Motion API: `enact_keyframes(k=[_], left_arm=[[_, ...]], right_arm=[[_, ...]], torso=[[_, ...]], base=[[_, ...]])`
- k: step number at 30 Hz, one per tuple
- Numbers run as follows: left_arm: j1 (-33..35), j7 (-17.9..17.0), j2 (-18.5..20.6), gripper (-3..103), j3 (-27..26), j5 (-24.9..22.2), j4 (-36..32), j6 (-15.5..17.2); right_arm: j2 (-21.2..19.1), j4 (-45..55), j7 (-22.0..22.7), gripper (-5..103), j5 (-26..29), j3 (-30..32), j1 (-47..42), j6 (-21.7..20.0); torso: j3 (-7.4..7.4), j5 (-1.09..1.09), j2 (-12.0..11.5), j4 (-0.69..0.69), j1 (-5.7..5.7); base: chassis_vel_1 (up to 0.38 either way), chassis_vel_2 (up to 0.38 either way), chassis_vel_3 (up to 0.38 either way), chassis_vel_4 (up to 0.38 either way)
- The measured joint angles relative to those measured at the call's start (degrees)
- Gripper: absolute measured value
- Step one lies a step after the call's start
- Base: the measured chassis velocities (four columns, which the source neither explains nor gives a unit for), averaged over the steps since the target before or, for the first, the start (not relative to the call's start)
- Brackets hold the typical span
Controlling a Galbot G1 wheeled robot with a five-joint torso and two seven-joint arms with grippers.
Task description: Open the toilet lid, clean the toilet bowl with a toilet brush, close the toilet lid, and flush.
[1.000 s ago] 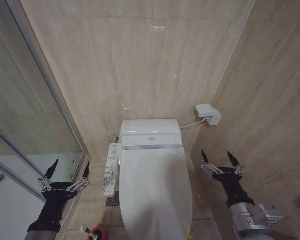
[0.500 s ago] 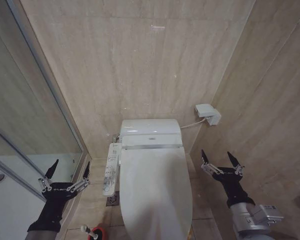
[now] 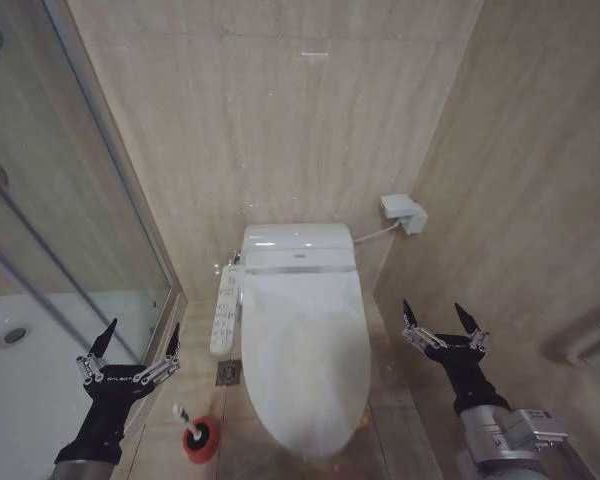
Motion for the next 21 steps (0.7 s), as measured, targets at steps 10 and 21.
enact_keyframes(k=[10,21], left_arm=[[0.0,0.0,0.0,100,-0.01,-0.02,0.01,0.01],[-0.01,0.0,0.0,100,0.0,-0.02,0.0,0.01]], right_arm=[[0.0,0.0,0.0,100,0.0,0.0,0.0,0.0],[0.0,0.0,0.0,100,0.0,0.0,-0.02,0.0]], torso=[[0.0,0.0,0.0,0.0,0.0],[-0.03,0.01,0.04,-0.01,-0.06]], base=[[0.319,-0.325,-0.312,0.316],[0.296,-0.303,-0.301,0.294]])
